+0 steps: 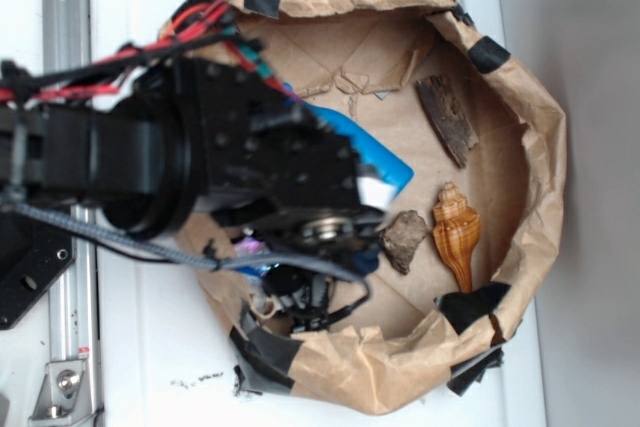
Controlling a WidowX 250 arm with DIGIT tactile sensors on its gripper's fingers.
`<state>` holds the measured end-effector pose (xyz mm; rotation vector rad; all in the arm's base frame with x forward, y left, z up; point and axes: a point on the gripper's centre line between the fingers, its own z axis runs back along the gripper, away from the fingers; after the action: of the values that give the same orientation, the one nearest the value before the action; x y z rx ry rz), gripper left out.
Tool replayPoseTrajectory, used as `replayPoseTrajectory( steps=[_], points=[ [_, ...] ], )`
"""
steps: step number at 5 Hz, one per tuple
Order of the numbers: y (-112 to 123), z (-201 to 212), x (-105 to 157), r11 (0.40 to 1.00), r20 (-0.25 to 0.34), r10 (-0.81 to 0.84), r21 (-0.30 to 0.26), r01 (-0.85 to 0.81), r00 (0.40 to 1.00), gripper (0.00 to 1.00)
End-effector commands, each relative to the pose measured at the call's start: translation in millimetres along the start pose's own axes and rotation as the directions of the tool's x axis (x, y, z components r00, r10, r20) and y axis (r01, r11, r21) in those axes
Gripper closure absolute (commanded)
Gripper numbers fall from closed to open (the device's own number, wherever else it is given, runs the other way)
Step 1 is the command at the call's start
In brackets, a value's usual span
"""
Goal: Grab the white paper.
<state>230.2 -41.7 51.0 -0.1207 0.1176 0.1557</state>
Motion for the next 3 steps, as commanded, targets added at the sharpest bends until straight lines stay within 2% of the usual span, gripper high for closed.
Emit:
replayPoseTrajectory(
  steps=[1, 2, 3],
  points=[
    [35.6, 127.9, 13.8, 0.991, 0.256, -0.119, 0.093, 0.098, 0.959, 1.00],
    [38.9, 155.4, 4.6, 0.986, 0.232, -0.151, 0.099, 0.132, 0.961, 1.00],
    [38.7, 152.7, -3.9, 0.987, 0.237, -0.150, 0.097, 0.130, 0.960, 1.00]
  ],
)
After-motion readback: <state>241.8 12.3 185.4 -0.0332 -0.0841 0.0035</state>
